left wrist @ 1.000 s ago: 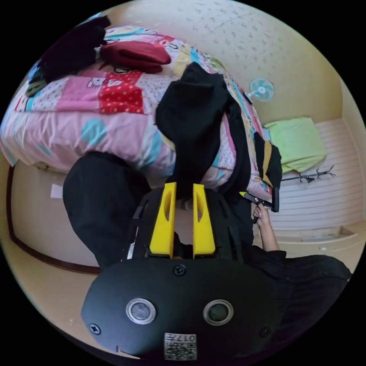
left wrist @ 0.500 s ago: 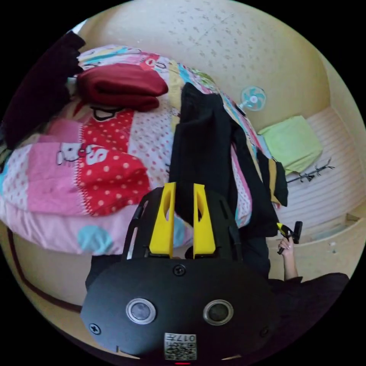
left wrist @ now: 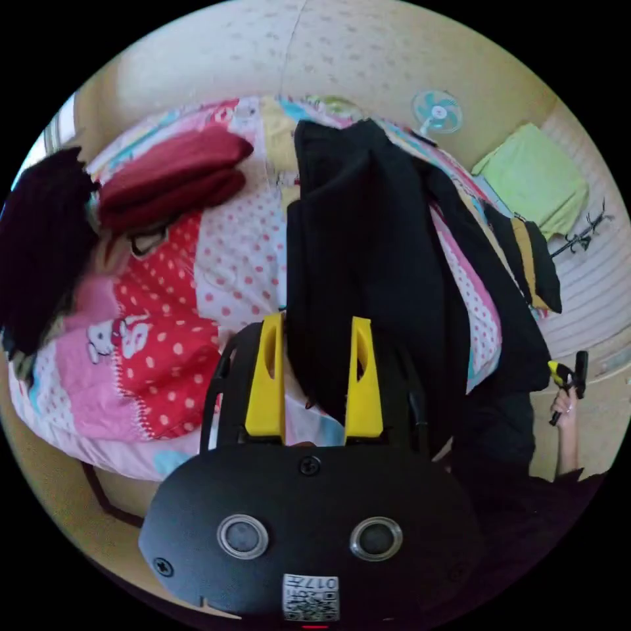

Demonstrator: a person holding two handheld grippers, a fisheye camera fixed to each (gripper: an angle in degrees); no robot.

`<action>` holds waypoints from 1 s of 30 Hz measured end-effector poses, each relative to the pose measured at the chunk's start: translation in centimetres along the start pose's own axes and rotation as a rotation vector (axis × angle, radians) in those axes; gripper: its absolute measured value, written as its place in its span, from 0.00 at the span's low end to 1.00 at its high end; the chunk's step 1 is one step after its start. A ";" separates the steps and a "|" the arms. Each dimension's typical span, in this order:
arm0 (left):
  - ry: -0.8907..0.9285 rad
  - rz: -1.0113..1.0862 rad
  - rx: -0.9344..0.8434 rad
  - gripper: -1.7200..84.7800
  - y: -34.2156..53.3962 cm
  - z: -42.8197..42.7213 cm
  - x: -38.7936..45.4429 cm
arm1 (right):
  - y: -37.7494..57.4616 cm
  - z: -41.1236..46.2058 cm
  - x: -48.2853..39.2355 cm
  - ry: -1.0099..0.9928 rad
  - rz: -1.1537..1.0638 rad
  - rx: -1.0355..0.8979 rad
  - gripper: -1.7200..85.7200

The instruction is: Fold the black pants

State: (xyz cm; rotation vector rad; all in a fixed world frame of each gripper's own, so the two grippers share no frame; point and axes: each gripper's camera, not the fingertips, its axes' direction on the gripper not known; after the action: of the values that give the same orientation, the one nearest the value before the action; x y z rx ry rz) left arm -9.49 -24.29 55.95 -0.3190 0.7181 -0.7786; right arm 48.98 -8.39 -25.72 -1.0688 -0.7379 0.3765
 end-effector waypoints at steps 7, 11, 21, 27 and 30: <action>0.148 0.017 0.052 0.17 6.0 -0.9 2.1 | 1.4 0.5 -0.4 0.113 -0.027 -0.024 0.04; 0.466 -0.004 -0.024 0.08 8.0 -0.5 1.9 | 1.4 0.2 1.4 0.047 0.010 -0.033 0.04; 0.308 -0.267 -0.058 0.03 15.4 -6.4 -2.0 | 2.6 -0.1 1.5 0.140 -0.070 -0.081 0.04; 0.516 -0.168 0.071 0.10 16.0 -8.8 0.9 | 4.2 0.2 1.7 0.047 -0.109 -0.139 0.04; 0.601 -0.002 0.060 0.15 11.6 -9.6 6.4 | 3.7 -2.2 -1.7 -0.129 -0.220 -0.014 0.04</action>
State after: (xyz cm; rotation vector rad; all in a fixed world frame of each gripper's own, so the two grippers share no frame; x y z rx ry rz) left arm -6.88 -21.20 40.10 -0.0230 1.2542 -0.9054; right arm 49.54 -9.19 -30.22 -0.9716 -0.9652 0.2531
